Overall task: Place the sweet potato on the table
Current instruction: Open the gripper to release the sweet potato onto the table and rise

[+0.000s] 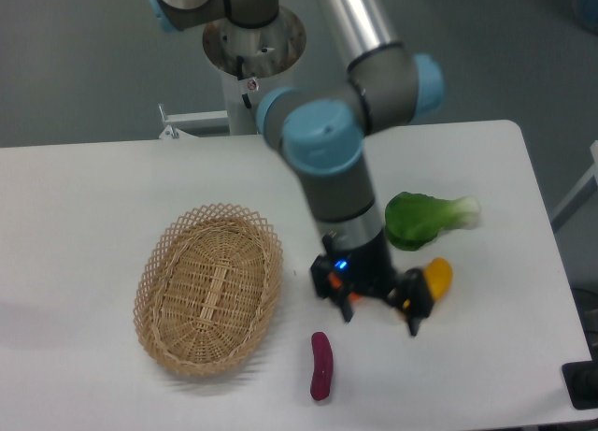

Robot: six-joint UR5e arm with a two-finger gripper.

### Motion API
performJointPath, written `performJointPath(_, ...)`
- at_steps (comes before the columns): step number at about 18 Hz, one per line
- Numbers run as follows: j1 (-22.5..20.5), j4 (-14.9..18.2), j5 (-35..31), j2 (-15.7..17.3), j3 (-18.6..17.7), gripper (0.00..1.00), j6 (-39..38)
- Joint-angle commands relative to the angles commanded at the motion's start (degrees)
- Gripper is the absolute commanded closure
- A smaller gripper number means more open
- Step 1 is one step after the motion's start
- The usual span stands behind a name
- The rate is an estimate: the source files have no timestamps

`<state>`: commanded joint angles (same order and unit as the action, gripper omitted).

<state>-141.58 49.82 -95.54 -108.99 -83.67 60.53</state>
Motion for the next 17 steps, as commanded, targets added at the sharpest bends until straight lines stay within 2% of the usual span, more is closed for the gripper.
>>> performJointPath(5, -6.06, 9.84, 0.44, 3.61, 0.09, 0.0, 15.55)
performJointPath(8, -9.75, 13.28, 2.1, 5.19, 0.0, 0.0, 24.78)
performJointPath(11, -12.83, 15.13, 5.0, 5.72, -0.09, 0.0, 29.73)
performJointPath(17, -15.04, 15.22, 5.19, 6.07, -0.7, 0.0, 34.48)
